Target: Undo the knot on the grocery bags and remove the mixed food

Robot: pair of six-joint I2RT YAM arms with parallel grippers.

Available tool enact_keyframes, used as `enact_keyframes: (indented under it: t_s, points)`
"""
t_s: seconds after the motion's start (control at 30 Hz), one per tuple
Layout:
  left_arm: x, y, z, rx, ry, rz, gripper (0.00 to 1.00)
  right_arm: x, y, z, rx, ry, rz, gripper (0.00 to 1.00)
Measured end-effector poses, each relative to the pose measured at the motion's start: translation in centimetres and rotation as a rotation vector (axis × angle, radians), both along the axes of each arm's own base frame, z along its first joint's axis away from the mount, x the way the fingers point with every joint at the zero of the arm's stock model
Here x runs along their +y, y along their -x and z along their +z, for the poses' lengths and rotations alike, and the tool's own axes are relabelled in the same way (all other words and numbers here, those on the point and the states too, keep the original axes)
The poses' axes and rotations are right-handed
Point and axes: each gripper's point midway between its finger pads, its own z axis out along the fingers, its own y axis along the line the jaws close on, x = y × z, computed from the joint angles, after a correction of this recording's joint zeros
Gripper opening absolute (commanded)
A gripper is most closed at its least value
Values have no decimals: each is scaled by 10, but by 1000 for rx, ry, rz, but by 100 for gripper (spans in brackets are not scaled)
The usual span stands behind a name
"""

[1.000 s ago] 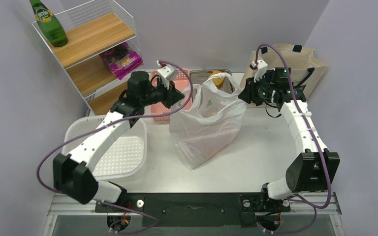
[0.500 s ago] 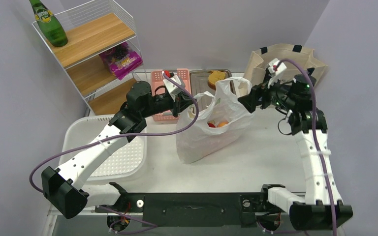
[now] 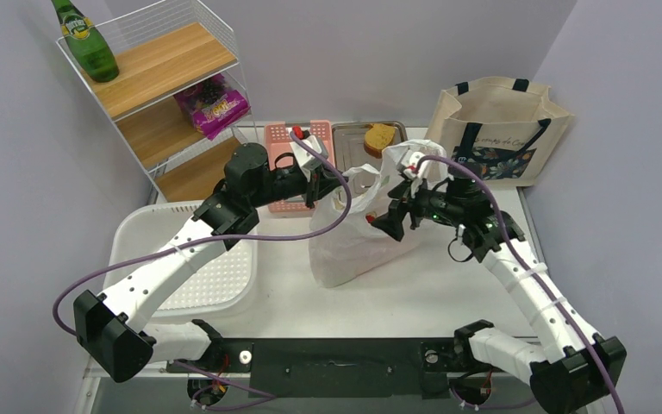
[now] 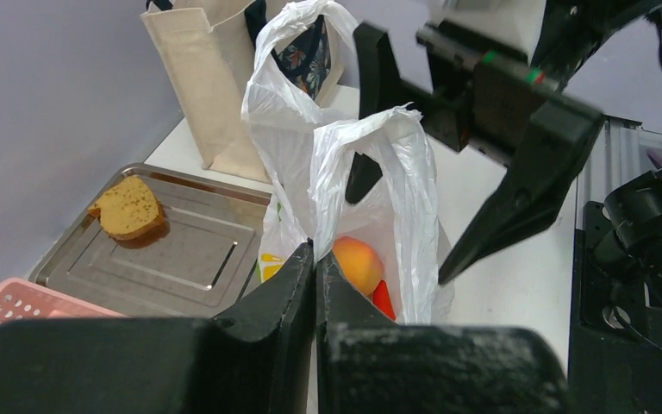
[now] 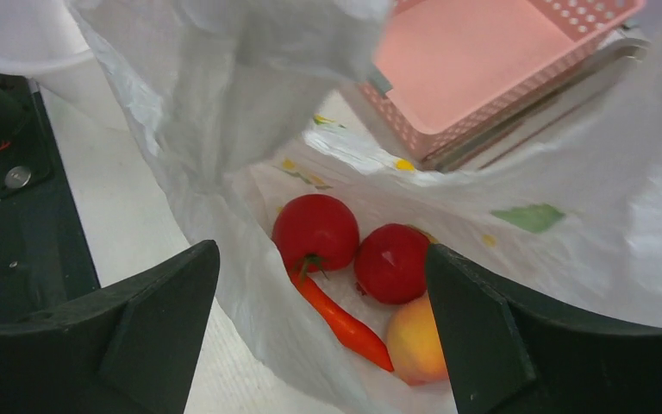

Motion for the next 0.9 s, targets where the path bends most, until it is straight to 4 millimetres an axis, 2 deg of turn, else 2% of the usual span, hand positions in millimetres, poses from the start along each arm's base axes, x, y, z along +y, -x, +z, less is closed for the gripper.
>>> enact_keyframes:
  t_s: [0.1,0.13,0.17,0.2,0.23,0.3,0.4,0.5,0.6,0.67,0.73,0.77,0.83,0.9]
  points:
    - [-2,0,0,-6,-2,-7,0,27,3,-11,6,-5,64,81]
    - [-3,0,0,-8,-2,-8,0,34,4,-12,1,-10,80,72]
    - [-3,0,0,-10,-3,-8,0,42,6,-12,-4,-19,99,57]
    - [-3,0,0,-9,-4,-8,0,47,6,-12,-7,-25,107,49]
    - [-4,-1,0,-10,-4,-8,0,55,9,-12,-14,-30,129,30]
    - [-5,-1,2,-11,-3,-8,0,59,8,-12,-24,-31,133,2]
    - [-1,-3,1,-17,-19,-1,0,50,1,-14,-32,-13,105,0]
    - [8,6,-4,-50,-76,-33,0,18,-19,-22,-24,24,5,0]
    - [14,37,-14,-116,-170,-143,0,-11,-33,-19,-44,38,-77,0]
    - [6,73,-29,-183,-252,-284,0,-15,-32,-12,-65,31,-87,0]
    - [-4,104,-50,-229,-321,-431,11,-12,-28,-8,-75,22,-71,0]
    - [-7,110,-54,-235,-334,-461,24,-12,-27,-7,-77,20,-66,0]
    - [-9,109,-74,-213,-397,-505,38,-14,-28,-8,-84,31,-73,0]
    - [-7,99,-87,-161,-449,-506,45,-19,-28,-11,-89,58,-79,0]
